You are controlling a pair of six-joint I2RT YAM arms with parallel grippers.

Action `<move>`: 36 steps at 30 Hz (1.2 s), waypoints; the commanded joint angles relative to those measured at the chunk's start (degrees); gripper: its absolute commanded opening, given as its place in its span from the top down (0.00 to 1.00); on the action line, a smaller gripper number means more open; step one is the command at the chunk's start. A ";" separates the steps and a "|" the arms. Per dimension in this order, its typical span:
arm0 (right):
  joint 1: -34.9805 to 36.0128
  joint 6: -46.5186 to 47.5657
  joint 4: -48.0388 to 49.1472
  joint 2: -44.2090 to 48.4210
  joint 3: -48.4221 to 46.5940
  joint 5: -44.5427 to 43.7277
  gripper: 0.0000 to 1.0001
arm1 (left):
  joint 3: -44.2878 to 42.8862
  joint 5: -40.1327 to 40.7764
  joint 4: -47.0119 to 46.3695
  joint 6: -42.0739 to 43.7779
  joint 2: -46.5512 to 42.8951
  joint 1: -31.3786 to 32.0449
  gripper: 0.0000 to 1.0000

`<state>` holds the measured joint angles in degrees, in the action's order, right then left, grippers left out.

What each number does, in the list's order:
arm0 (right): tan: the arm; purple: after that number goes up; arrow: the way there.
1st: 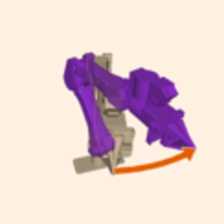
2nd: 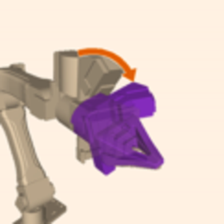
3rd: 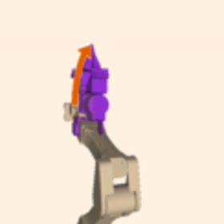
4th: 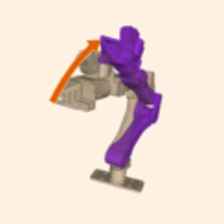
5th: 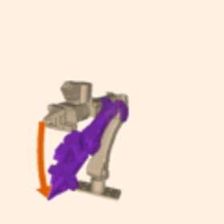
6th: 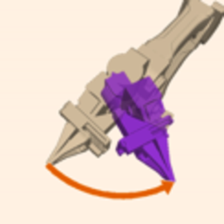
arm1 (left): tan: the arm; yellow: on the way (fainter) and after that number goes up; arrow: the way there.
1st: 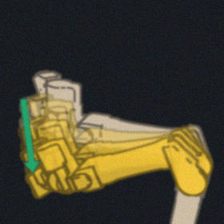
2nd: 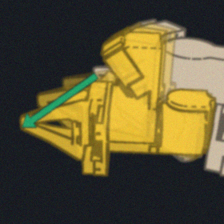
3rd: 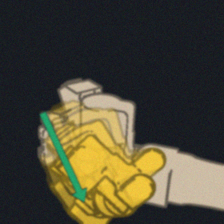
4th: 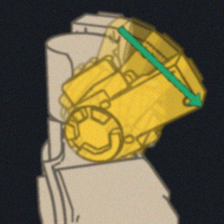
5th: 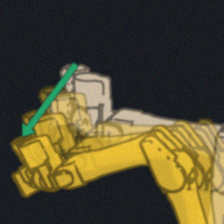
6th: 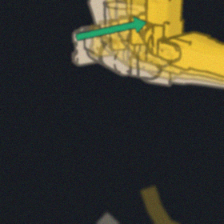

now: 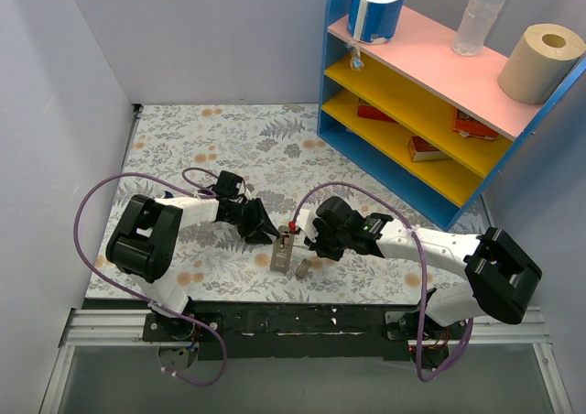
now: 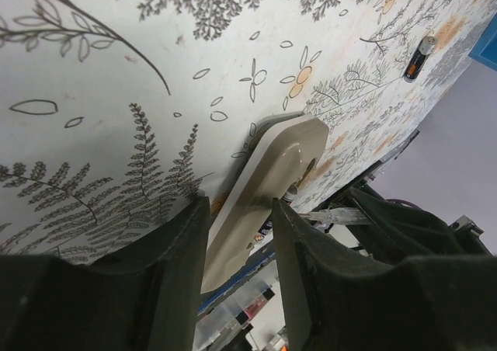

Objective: Unload the batteries from the remote control

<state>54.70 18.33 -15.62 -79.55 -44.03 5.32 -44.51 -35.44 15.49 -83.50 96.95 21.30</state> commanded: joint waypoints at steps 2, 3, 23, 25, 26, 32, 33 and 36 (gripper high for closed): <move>-0.29 -0.05 -0.29 -0.78 1.32 -0.93 0.99 | -2.50 8.36 5.78 2.91 -2.46 0.50 0.58; -0.29 -0.13 -0.20 -0.44 1.23 -1.10 0.99 | -2.86 8.28 6.04 3.08 -2.81 0.50 0.57; -0.29 -0.13 -4.59 3.44 -5.27 -0.58 0.99 | -2.42 7.49 5.87 2.82 -4.57 0.50 0.57; -0.29 -0.13 -4.69 3.43 -5.63 -0.58 0.99 | -2.42 7.49 5.87 2.82 -4.40 0.41 0.57; -0.29 -0.05 -4.60 3.44 -5.71 -0.40 0.99 | -2.33 7.40 6.05 2.82 -4.40 0.50 0.57; -0.20 0.04 -3.98 1.68 -6.41 -0.22 0.99 | -2.16 8.19 6.31 3.08 -4.66 0.41 0.57; -0.29 0.04 -4.16 0.98 -6.59 -0.22 0.99 | -2.16 8.46 6.40 3.08 -4.84 0.41 0.57; -0.29 0.13 -4.16 0.19 -7.21 -0.31 0.99 | -2.25 9.16 6.92 3.35 -5.19 0.41 0.57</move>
<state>54.70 18.24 -19.77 -78.24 -48.05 4.73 -46.89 -29.32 20.80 -81.38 94.59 21.87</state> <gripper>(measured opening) 0.166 0.429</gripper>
